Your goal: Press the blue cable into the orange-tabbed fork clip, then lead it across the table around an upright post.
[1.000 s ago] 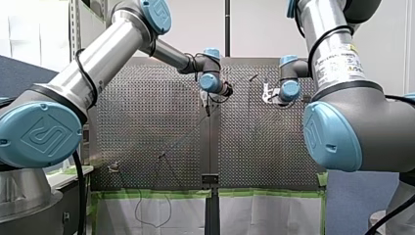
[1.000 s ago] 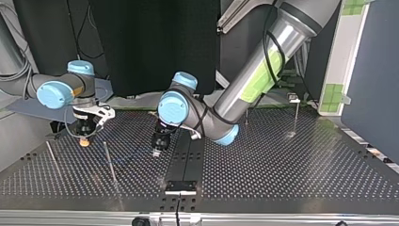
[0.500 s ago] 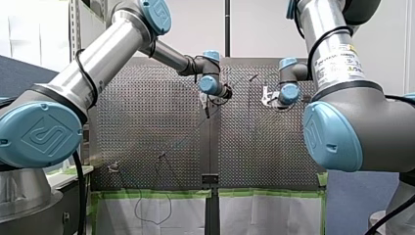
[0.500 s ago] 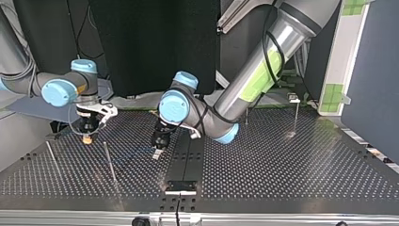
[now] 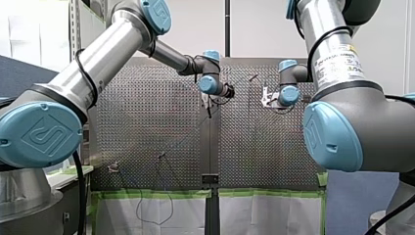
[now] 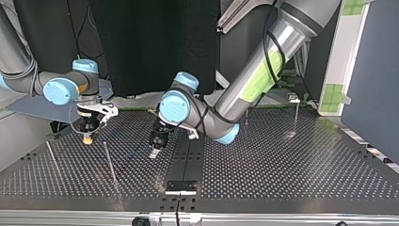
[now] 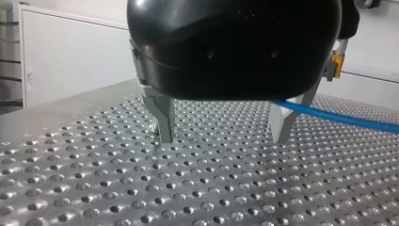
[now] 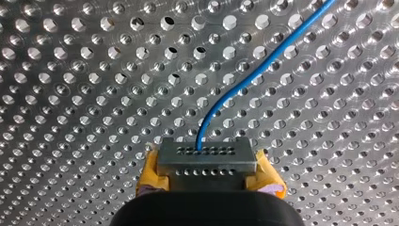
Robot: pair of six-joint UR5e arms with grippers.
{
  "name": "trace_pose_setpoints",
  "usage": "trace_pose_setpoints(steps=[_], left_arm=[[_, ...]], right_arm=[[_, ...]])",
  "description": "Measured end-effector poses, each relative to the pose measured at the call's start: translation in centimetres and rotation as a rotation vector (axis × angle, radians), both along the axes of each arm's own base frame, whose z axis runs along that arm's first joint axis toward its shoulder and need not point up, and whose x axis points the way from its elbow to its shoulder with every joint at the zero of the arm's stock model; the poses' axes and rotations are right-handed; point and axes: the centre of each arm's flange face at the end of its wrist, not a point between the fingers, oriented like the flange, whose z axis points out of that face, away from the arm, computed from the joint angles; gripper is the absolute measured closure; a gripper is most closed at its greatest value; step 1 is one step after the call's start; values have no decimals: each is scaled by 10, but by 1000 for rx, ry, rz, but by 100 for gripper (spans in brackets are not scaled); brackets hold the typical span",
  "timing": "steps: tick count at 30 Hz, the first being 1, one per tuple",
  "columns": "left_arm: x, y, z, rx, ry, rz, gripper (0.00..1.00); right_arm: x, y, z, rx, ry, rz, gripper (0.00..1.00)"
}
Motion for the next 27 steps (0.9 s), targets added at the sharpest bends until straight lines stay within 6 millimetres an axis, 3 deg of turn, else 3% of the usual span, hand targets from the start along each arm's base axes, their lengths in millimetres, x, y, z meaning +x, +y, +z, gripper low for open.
trace_pose_setpoints(steps=[10,16,20,27], left_arm=[[3,4,1,2,-1,14,0],[5,8,1,1,-1,53,0],[6,10,1,2,-1,76,0],[6,10,1,3,-1,85,0]], right_arm=[[0,0,-1,2,0,0,100],[-1,4,-13,8,-7,-2,100],[-3,5,-30,18,-17,-5,100],[-9,4,-79,75,-9,-25,100]])
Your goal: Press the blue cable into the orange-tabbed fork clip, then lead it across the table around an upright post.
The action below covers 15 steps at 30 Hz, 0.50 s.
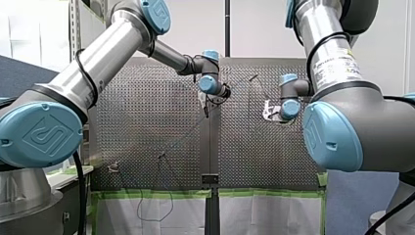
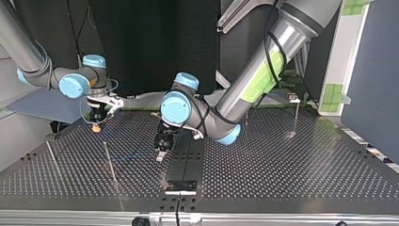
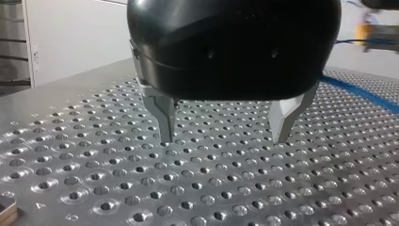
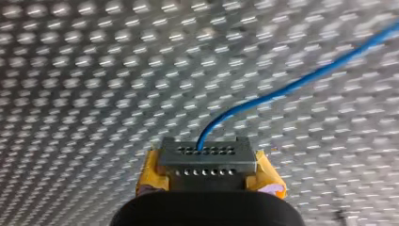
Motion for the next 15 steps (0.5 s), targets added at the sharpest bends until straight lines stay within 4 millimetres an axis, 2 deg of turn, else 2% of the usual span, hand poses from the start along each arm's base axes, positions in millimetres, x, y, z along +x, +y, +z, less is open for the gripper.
trace_pose_setpoints(steps=[15], left_arm=[[-2,-1,0,-2,2,22,0]], right_arm=[[-14,-5,-90,86,16,-29,100]])
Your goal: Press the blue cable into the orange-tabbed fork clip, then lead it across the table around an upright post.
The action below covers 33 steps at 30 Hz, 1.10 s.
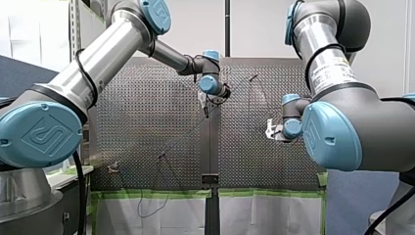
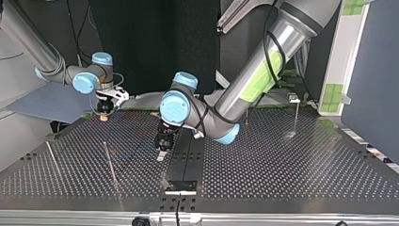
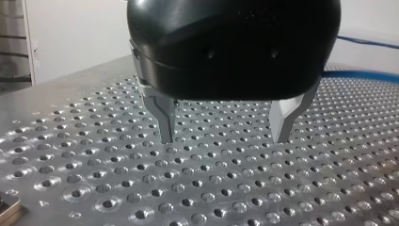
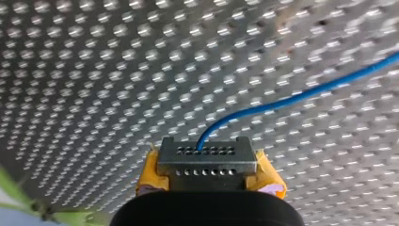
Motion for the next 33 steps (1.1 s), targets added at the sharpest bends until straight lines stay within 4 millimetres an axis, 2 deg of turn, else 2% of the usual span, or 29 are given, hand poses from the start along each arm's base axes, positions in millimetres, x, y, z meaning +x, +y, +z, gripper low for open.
trace_pose_setpoints(steps=[6,17,25,30,33], left_arm=[[1,4,-1,-13,12,47,0],[1,9,-3,-10,21,102,0],[1,9,-3,-10,21,104,0],[1,9,-2,-11,21,107,0],[1,9,-2,-11,21,108,0]], right_arm=[[-21,0,-32,20,2,-29,100],[-57,-13,-63,5,2,-80,100],[-85,-18,-93,28,-10,-125,100],[-109,-20,-110,53,-29,-163,100],[-122,-22,-114,56,-38,-185,100]])
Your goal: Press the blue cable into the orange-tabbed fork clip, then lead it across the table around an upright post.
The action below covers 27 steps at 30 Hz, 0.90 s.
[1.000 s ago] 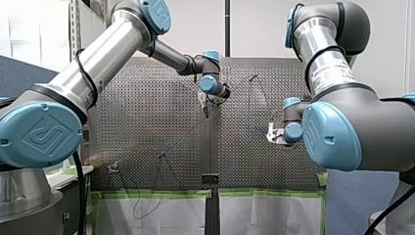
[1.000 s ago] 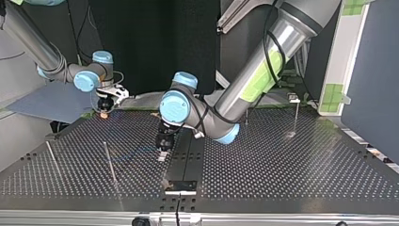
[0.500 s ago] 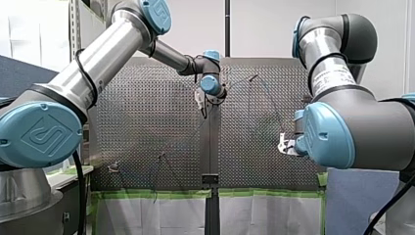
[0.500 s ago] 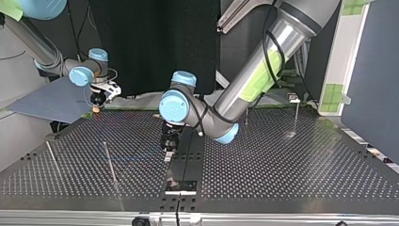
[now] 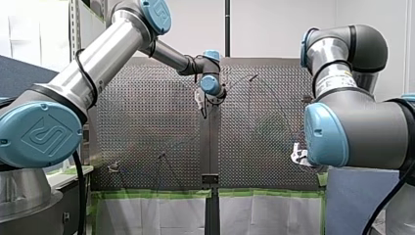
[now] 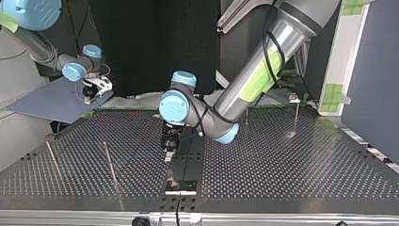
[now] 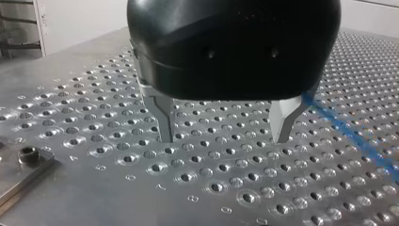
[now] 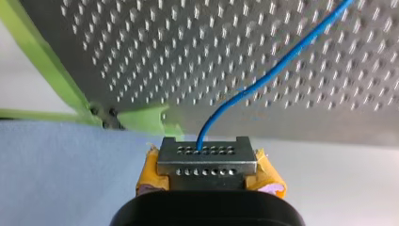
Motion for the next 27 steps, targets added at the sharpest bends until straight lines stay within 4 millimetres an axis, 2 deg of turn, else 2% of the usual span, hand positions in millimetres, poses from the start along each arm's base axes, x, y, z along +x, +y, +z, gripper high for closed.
trace_pose_setpoints(steps=[9,22,27], left_arm=[[0,0,0,1,0,1,0],[0,1,0,2,0,2,0],[0,1,0,2,0,2,0]], right_arm=[[-14,-4,-11,-16,-19,-23,100],[-18,-14,-11,-78,-44,-25,100],[-15,-18,-26,-62,-49,-5,100]])
